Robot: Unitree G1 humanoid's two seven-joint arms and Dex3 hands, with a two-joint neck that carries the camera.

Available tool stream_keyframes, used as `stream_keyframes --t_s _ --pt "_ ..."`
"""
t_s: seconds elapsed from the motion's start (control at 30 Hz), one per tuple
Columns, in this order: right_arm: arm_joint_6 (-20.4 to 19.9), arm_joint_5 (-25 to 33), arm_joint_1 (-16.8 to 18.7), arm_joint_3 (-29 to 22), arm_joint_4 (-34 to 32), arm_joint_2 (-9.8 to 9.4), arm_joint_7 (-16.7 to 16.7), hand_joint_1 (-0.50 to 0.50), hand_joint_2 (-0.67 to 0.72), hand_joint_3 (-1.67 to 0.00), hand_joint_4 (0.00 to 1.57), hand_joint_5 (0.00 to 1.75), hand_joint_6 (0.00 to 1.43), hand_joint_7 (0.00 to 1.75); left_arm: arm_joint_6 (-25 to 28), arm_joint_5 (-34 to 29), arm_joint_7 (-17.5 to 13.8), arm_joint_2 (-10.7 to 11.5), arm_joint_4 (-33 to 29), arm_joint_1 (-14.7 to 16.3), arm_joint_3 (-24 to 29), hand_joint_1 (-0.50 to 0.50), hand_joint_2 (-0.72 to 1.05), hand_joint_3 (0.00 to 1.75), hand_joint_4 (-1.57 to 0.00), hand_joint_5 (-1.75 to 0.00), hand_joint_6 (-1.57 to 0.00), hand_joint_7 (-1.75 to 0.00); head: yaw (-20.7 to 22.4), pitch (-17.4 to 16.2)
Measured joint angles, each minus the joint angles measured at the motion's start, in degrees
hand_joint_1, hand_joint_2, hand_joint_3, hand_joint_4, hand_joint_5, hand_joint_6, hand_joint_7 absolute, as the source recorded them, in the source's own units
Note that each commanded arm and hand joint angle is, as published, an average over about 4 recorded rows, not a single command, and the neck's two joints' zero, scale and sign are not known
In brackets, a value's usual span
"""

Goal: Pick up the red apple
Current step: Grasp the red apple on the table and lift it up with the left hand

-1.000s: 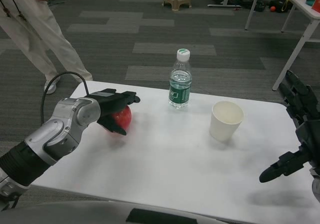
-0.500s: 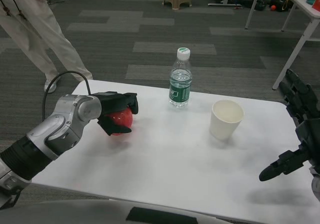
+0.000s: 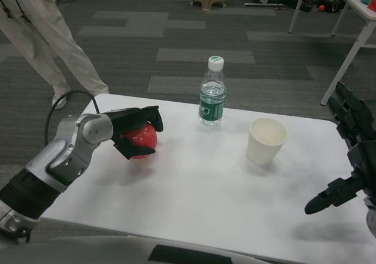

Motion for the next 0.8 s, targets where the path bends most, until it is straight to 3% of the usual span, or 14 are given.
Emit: stream_keyframes --t_s 0.2,0.53,0.67,0.8 --pt "0.0 0.0 0.0 0.0 0.0 0.02 0.0 -0.42 0.39 0.00 0.00 0.00 0.00 0.14 1.0 -1.2 0.4 0.0 -4.2 -0.4 1.5 -0.50 0.78 0.79 -0.07 -1.75 0.00 -1.54 -0.1 0.9" --pt "0.0 0.0 0.0 0.0 0.0 0.14 0.0 -0.42 0.36 0.00 0.00 0.00 0.00 0.14 4.3 -5.1 1.2 0.0 -11.1 -3.4 2.4 -0.50 0.78 0.79 -0.04 -1.75 0.00 -1.54 -1.1 3.1" --pt "0.0 0.0 0.0 0.0 0.0 0.50 0.1 -0.42 0.41 0.00 0.00 0.00 0.00 0.14 4.5 -11.3 3.3 -1.2 -12.7 -3.4 5.9 -0.50 0.78 0.79 -0.04 -1.75 0.00 -1.54 -1.3 3.5" --pt "0.0 0.0 -0.1 0.0 0.1 0.57 0.1 -0.42 0.41 0.00 0.00 0.00 0.00 0.14 4.4 -14.2 4.2 -2.5 -12.8 -3.1 8.4 -0.50 0.78 0.79 -0.04 -1.75 0.00 -1.54 -3.1 7.1"
